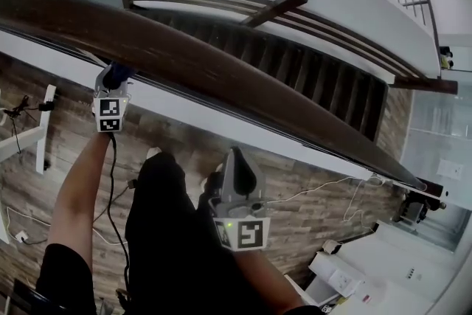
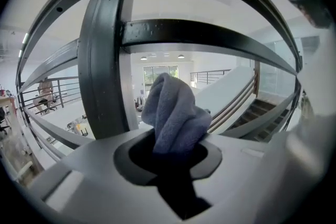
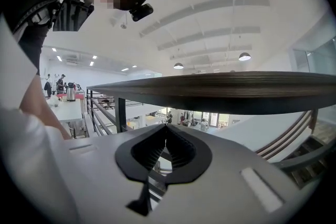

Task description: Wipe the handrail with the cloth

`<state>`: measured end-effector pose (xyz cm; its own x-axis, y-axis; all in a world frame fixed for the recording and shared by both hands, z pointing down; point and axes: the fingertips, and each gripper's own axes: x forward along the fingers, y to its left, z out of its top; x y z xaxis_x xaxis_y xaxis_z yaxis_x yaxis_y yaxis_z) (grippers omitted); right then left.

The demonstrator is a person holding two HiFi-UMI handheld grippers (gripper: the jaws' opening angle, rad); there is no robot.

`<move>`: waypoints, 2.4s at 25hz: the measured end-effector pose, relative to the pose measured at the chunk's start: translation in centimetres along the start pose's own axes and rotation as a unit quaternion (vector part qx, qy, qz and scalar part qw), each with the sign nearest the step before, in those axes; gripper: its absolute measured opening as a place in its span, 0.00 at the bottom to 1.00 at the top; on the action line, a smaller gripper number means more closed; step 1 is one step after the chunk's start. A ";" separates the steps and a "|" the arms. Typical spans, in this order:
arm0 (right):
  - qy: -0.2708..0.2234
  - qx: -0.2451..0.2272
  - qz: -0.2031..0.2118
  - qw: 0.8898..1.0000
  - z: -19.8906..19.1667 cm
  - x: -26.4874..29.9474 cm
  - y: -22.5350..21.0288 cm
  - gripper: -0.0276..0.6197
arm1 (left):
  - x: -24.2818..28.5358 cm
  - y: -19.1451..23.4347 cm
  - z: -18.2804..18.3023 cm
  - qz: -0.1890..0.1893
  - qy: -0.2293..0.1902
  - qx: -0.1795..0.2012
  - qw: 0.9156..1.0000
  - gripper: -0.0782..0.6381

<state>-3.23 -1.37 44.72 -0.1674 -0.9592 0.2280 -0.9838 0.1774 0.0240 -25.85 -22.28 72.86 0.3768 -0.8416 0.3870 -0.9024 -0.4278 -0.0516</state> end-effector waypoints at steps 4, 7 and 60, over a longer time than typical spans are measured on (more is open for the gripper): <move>0.008 -0.008 0.004 1.000 -0.3 -0.8 0.1 0.05 | 0.8 0.1 -0.9 -0.008 0.011 0.004 1.000 0.22; 0.008 -0.011 -0.003 1.000 -0.6 -1.0 -0.5 0.05 | 1.2 -0.1 -1.5 -0.017 0.014 0.005 1.000 0.22; 0.022 0.050 -0.106 0.993 -1.0 -6.8 -7.6 0.05 | 1.2 -17.1 -0.6 -0.105 0.046 -0.007 0.993 0.22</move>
<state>5.46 4.00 43.98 0.0451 -0.9616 0.2709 -0.9984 -0.0523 -0.0195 -10.08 -15.75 74.78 0.5368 -0.7007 0.4700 -0.8093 -0.5850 0.0521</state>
